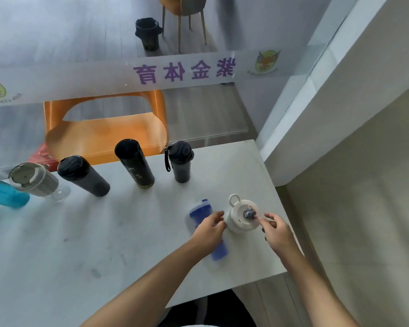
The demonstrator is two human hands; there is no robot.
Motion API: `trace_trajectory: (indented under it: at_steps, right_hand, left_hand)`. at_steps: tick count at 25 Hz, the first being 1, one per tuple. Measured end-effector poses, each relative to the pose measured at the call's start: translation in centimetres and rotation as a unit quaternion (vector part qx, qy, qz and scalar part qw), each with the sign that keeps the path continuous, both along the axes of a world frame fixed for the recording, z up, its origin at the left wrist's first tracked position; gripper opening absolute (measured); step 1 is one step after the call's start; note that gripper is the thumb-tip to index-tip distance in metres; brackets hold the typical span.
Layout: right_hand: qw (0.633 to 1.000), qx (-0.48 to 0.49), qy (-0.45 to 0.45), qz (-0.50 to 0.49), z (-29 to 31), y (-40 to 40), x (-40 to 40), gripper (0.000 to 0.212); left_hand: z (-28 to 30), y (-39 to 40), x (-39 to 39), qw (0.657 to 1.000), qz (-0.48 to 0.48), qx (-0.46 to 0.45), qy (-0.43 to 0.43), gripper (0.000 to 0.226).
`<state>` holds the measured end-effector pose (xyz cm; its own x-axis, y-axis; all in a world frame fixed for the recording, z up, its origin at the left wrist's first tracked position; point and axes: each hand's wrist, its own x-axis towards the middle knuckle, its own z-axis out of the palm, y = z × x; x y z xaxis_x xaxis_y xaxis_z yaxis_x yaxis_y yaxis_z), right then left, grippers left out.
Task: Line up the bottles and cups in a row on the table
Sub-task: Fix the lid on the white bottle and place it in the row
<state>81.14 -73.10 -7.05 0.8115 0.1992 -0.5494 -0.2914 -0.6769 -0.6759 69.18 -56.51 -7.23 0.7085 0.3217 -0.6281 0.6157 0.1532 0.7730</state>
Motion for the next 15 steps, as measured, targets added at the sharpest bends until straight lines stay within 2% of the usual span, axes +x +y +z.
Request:
trace_trajectory:
  at_steps: [2, 4, 8, 10, 15]
  right_hand:
    - [0.999, 0.035, 0.029, 0.005, -1.0, 0.0, 0.1, 0.036]
    - [0.997, 0.059, 0.043, 0.010, -1.7, 0.2, 0.3, 0.012]
    - [0.994, 0.091, 0.060, 0.019, -2.0, 1.1, 1.4, 0.010]
    - [0.993, 0.098, 0.068, 0.025, -2.0, 2.5, 3.0, 0.016]
    - [0.990, 0.089, 0.039, 0.104, -2.4, 8.3, 9.0, 0.012]
  left_hand:
    - [0.1, -1.0, 1.0, 1.000, -0.007, -0.020, 0.013, 0.044]
    - [0.2, -1.9, 1.7, 0.999, -0.001, -0.031, 0.017, 0.041]
    - [-0.1, -2.7, 3.0, 0.999, 0.046, -0.025, 0.015, 0.042]
    - [-0.1, -2.1, 4.3, 0.997, 0.075, -0.022, 0.008, 0.046]
    - [0.8, 2.0, 9.0, 0.990, 0.140, -0.010, -0.011, 0.046]
